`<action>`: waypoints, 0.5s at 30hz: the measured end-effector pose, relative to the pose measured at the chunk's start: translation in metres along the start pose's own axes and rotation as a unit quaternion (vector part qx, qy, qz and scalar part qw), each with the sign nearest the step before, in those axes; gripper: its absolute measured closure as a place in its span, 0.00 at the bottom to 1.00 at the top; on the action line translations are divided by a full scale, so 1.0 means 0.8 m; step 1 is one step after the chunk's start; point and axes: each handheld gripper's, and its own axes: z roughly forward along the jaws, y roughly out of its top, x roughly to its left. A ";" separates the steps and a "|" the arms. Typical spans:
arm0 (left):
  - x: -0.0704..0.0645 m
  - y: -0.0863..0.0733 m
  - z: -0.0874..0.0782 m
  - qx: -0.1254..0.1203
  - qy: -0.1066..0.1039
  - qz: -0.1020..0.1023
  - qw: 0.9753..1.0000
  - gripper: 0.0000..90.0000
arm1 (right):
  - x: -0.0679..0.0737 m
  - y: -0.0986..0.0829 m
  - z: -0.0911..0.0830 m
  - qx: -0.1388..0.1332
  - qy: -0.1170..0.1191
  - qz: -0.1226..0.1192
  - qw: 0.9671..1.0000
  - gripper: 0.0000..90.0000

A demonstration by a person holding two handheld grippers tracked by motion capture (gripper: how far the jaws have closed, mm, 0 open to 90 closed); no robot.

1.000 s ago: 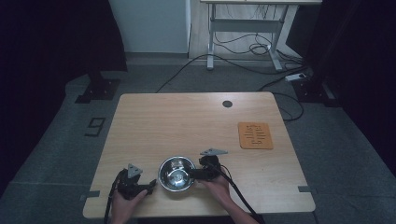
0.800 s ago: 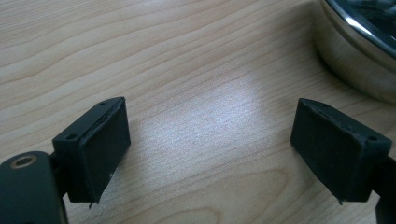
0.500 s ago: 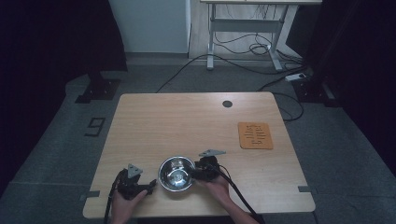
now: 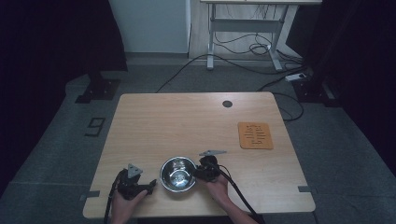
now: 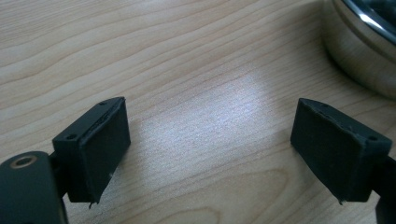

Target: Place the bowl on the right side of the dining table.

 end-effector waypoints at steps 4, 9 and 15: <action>0.000 0.000 0.000 0.000 0.000 0.000 1.000 0.13 | -0.010 0.002 -0.003 0.001 0.015 0.052 0.999 0.93; 0.000 0.000 0.000 0.000 0.000 0.000 1.000 0.13 | -0.015 0.001 -0.005 0.000 0.022 0.066 0.998 0.93; 0.000 0.000 0.000 0.000 -0.001 0.000 1.000 0.12 | -0.016 0.000 -0.007 -0.006 0.017 0.070 0.997 0.93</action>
